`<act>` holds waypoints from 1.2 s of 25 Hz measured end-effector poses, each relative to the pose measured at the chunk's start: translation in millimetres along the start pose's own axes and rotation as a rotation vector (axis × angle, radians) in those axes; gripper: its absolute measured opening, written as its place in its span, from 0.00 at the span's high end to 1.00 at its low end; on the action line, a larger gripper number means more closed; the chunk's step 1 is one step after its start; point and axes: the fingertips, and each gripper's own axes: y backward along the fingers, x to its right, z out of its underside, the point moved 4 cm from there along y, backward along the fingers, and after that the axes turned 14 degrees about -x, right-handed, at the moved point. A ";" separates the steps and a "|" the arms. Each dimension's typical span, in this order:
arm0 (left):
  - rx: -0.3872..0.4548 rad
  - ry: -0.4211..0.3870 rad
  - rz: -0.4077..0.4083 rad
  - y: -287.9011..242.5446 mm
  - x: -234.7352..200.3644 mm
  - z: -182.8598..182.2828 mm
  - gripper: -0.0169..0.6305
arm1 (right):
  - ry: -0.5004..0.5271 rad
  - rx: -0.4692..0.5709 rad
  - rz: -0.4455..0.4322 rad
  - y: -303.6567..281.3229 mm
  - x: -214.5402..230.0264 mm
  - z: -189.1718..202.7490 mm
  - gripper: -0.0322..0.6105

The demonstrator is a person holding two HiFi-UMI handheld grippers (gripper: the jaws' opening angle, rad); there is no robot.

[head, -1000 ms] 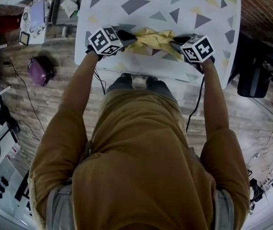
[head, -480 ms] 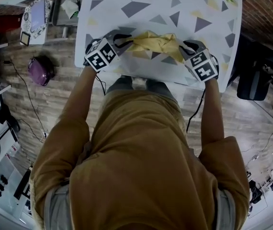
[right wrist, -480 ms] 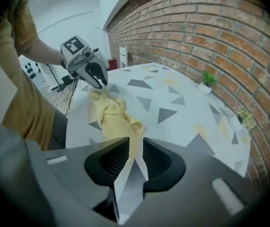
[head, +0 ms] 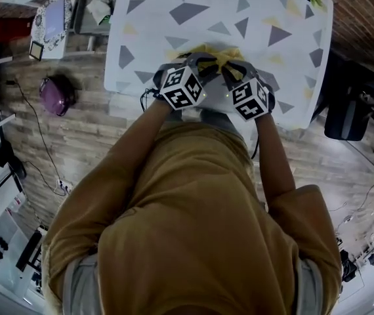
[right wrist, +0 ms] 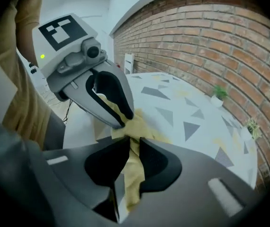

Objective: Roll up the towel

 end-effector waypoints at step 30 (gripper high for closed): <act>-0.094 0.184 -0.096 33.0 -20.5 88.4 0.85 | -0.109 0.105 0.104 60.4 29.3 32.2 0.84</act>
